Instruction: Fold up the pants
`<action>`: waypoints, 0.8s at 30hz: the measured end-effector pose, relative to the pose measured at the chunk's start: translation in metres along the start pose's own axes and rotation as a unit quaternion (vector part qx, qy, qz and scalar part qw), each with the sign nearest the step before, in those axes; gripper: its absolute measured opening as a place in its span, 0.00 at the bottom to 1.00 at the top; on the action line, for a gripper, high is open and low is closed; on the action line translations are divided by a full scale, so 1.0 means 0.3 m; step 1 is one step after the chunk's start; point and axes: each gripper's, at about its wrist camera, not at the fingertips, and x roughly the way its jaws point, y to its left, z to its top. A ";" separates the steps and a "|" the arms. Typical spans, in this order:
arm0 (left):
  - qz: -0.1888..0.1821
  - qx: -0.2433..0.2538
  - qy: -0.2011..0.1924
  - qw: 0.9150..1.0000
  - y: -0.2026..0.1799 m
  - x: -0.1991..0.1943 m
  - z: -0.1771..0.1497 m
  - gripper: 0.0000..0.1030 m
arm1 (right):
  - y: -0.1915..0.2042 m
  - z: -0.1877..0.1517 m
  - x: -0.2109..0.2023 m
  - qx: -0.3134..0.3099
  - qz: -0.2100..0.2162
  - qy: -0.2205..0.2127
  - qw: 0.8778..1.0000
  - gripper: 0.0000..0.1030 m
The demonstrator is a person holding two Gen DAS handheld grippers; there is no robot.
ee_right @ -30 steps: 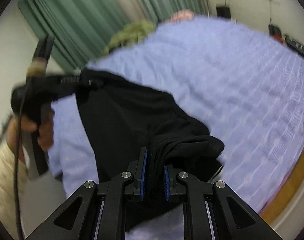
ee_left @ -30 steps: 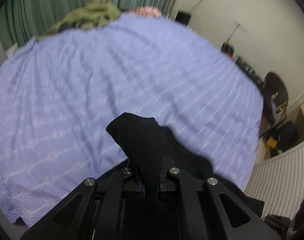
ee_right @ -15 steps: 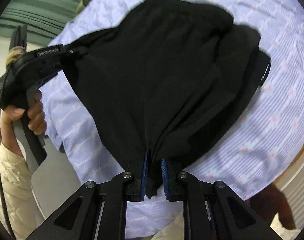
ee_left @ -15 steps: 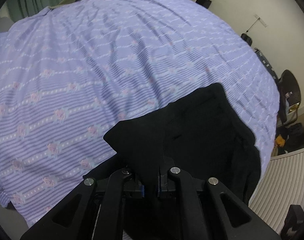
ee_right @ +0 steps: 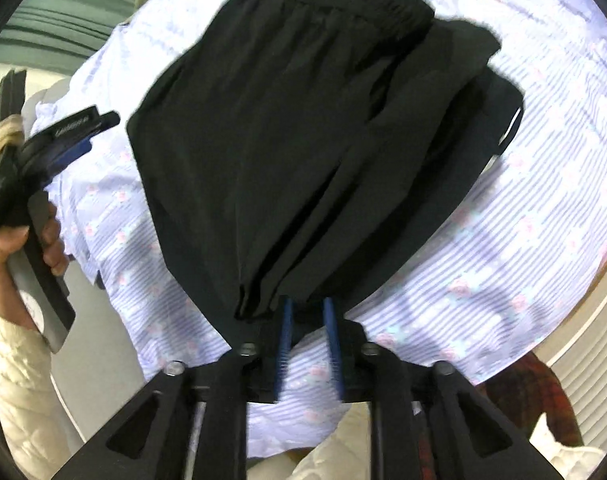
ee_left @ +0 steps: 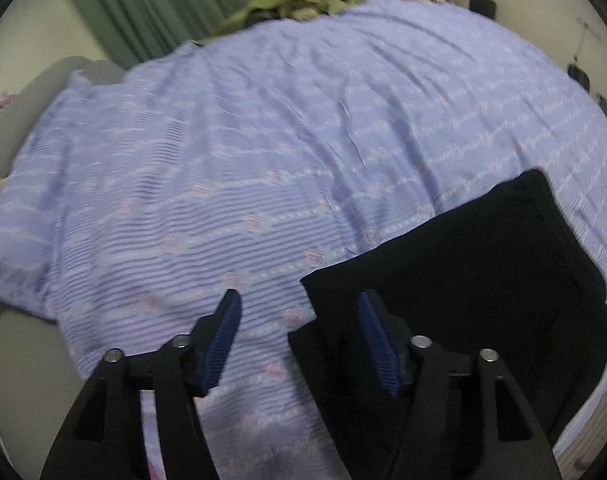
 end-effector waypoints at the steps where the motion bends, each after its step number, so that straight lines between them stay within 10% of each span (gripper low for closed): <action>1: -0.001 -0.009 -0.013 1.000 0.007 -0.050 -0.019 0.65 | -0.008 0.003 -0.029 -0.013 -0.002 -0.012 1.000 0.39; 10: -0.011 -0.071 -0.085 0.994 -0.119 -0.469 -0.224 0.79 | -0.175 0.056 -0.374 -0.153 -0.001 -0.123 0.981 0.70; 24: 0.044 -0.218 -0.155 0.963 -0.807 -1.074 -0.523 1.00 | -0.641 0.122 -1.022 -0.375 0.015 -0.241 0.895 0.86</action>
